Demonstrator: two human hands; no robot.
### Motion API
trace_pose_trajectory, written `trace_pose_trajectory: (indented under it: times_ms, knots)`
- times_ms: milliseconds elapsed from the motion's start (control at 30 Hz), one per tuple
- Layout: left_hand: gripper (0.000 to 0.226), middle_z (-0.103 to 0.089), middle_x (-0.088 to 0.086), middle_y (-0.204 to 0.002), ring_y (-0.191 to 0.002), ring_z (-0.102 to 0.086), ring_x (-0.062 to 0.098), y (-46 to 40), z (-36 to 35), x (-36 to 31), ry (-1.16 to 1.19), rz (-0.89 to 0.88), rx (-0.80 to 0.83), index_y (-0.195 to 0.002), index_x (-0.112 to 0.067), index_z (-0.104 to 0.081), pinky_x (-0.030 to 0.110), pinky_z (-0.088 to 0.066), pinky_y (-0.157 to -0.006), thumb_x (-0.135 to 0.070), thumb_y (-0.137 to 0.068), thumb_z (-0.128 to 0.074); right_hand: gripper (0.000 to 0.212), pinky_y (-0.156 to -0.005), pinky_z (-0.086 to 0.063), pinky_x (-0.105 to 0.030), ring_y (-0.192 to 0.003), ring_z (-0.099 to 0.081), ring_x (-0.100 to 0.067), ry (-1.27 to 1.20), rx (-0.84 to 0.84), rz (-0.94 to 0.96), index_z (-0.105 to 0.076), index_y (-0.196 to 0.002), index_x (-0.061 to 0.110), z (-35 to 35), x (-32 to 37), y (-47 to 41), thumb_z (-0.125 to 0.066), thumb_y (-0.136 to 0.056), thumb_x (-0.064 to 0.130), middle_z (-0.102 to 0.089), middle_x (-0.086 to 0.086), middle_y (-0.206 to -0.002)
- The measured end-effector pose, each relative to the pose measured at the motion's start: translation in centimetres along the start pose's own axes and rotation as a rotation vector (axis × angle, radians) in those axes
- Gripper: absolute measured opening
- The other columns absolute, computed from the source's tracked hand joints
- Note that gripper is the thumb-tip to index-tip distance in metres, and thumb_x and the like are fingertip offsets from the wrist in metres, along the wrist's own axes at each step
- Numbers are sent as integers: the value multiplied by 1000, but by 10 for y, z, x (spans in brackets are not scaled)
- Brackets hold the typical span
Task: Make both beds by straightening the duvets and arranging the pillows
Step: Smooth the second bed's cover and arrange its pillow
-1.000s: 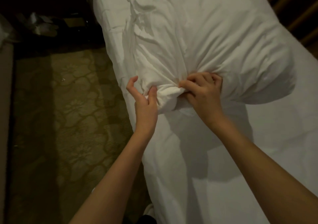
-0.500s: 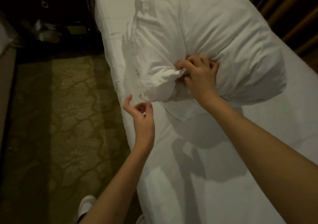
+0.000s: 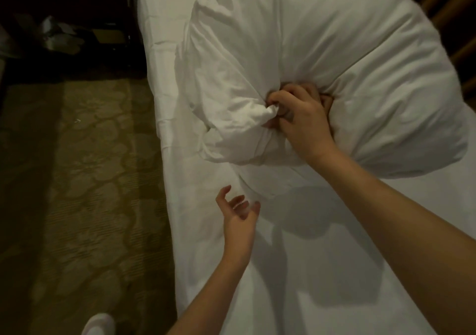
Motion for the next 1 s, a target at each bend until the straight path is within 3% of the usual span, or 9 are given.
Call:
trace_pose_trajectory:
  times_ms: [100, 233, 433, 533, 600, 700, 833, 933, 1000]
  knots:
    - [52, -54, 2, -95, -75, -59, -1, -18, -29, 14, 157, 61, 43, -122, -14, -35, 11, -49, -73, 10, -84, -61, 31, -81, -40, -51, -96, -39, -18, -20, -13, 21, -70, -90, 12, -6, -6, 1, -59, -70, 35, -65, -6, -93]
    - [51, -63, 18, -113, -86, -64, 13, -46, -53, 19, 236, 78, -18, -123, 7, -47, 15, -53, -73, 12, -77, -68, 34, -79, -27, -36, -95, -39, -18, -23, -25, 43, -70, -90, 13, -10, -10, 2, -59, -70, 38, -64, -5, -91]
    - [26, -69, 13, -98, -86, -65, 27, -60, -45, 29, 165, 225, -54, -105, 0, -65, 33, -55, -74, 1, -80, -70, 30, -72, -12, -26, -96, -38, -17, 24, -11, 46, -69, -88, 16, -10, -10, 2, -61, -69, 38, -64, -3, -92]
    - [15, -70, 13, -87, -81, -66, 28, -63, -32, 4, 36, 107, -43, -88, -6, -66, 36, -54, -71, 3, -77, -72, 27, -80, -25, -37, -95, -38, -19, 18, -27, 48, -68, -85, 13, -4, -9, 0, -57, -73, 34, -64, -5, -90]
    - [18, -68, 9, -80, -75, -63, 21, -60, -23, -18, -21, 17, -35, -85, -6, -65, 31, -51, -66, 7, -75, -71, 30, -80, -21, -32, -97, -38, -19, 6, -38, 22, -69, -85, 11, 1, -10, -3, -55, -74, 34, -65, -6, -91]
    - [23, -68, 1, -73, -67, -63, 9, -51, -14, -54, -73, -107, 45, -83, -10, -66, 23, -52, -63, 11, -73, -71, 29, -82, -34, -46, -95, -39, -19, -15, -74, 8, -69, -84, 9, 12, -7, -12, -56, -76, 34, -66, -6, -90]
    - [23, -68, -3, -71, -62, -62, 1, -47, 1, -107, -238, -275, 129, -91, 2, -69, 24, -53, -62, 10, -69, -75, 23, -76, -18, -28, -93, -39, -18, -6, -111, -15, -69, -84, 9, 24, 1, -29, -65, -77, 30, -65, -7, -89]
    - [24, -68, -3, -79, -71, -61, 2, -43, 9, -162, -466, -498, 212, -93, -2, -71, 23, -52, -65, 1, -70, -78, 25, -77, -29, -36, -89, -39, -18, -59, -187, -24, -69, -84, 8, 43, 4, -48, -64, -79, 33, -65, -8, -88]
    - [25, -68, -5, -81, -75, -64, -1, -46, 21, -175, -502, -524, 280, -95, -7, -68, 14, -52, -65, 2, -73, -76, 26, -75, -28, -30, -86, -39, -18, -61, -242, -23, -68, -84, 8, 52, 7, -59, -64, -81, 34, -64, -8, -85]
Point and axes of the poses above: each hand's wrist, its own y-axis away from the middle knuckle, its own z-axis out of the back of the hand, x = y × z, the point moved 10 cm from there along -y, towards the middle knuckle
